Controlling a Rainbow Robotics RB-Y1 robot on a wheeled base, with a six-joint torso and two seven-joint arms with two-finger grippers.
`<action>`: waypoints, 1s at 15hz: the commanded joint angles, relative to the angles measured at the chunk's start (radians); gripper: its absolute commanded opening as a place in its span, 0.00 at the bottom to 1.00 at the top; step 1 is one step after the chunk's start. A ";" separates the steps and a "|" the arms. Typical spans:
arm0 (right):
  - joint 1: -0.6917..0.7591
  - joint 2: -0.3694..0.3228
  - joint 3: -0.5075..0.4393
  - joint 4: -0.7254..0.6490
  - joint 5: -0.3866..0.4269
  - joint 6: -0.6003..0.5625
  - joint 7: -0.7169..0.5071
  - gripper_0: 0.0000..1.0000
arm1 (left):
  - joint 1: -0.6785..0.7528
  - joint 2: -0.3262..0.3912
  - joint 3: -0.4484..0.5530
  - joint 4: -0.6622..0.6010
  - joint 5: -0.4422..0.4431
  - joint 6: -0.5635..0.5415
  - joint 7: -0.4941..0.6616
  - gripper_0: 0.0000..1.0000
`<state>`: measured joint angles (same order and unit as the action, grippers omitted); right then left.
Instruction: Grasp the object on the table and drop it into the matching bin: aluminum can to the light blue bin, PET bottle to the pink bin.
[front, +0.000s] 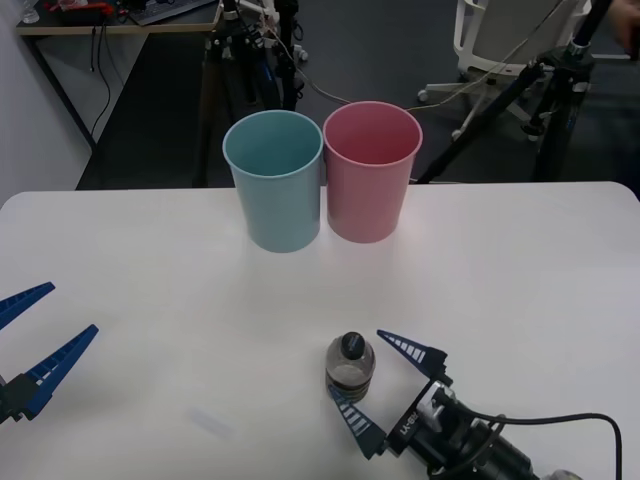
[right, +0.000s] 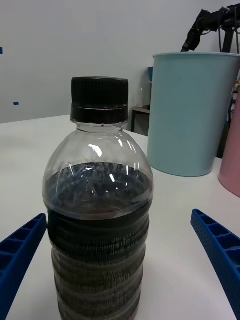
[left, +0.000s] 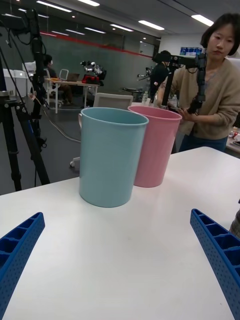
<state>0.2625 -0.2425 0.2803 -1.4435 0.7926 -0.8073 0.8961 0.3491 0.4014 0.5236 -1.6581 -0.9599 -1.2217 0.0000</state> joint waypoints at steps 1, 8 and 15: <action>-0.008 0.023 0.013 0.000 0.013 0.023 0.010 1.00 | 0.000 0.000 0.000 0.000 0.000 0.000 0.000 1.00; -0.028 0.051 0.027 0.000 0.013 0.065 0.021 1.00 | 0.000 0.000 0.000 0.000 0.000 0.000 0.000 1.00; -0.039 0.062 0.020 0.000 0.013 0.089 0.032 0.81 | 0.000 0.000 0.000 0.000 0.000 0.000 0.000 1.00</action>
<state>0.2240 -0.1810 0.3009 -1.4434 0.8056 -0.7179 0.9270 0.3491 0.4014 0.5236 -1.6581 -0.9599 -1.2217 0.0000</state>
